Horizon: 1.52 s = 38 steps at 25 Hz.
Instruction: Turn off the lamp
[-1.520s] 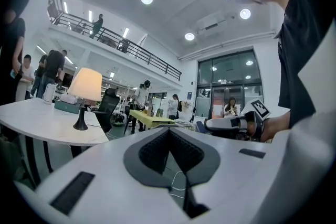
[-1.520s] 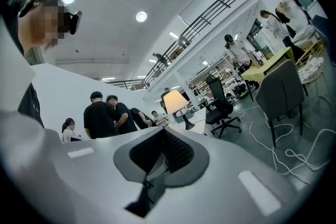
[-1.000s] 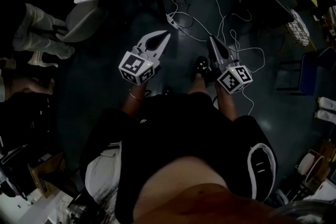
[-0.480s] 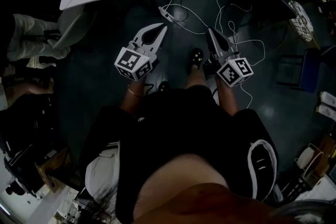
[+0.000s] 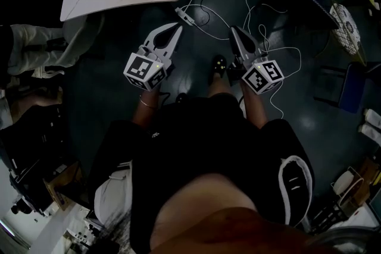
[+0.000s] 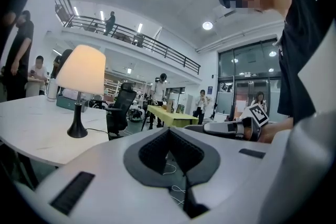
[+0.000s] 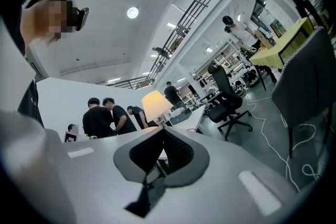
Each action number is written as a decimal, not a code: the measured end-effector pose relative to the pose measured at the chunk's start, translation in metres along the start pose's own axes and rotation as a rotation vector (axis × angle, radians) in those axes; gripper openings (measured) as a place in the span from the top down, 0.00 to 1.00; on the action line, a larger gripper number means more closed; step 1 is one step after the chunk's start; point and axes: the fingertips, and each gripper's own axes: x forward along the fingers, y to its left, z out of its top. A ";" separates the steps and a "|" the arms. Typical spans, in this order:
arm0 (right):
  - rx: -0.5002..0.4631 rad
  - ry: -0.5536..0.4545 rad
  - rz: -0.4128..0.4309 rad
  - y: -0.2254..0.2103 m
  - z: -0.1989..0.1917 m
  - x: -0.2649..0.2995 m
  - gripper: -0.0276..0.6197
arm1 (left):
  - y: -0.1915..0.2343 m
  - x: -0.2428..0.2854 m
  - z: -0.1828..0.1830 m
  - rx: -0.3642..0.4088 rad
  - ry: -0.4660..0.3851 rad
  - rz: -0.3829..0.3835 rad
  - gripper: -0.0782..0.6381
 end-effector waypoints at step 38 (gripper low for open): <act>-0.125 0.194 0.150 -0.123 -0.020 0.191 0.95 | 0.125 0.147 -0.065 -0.063 0.062 0.157 0.88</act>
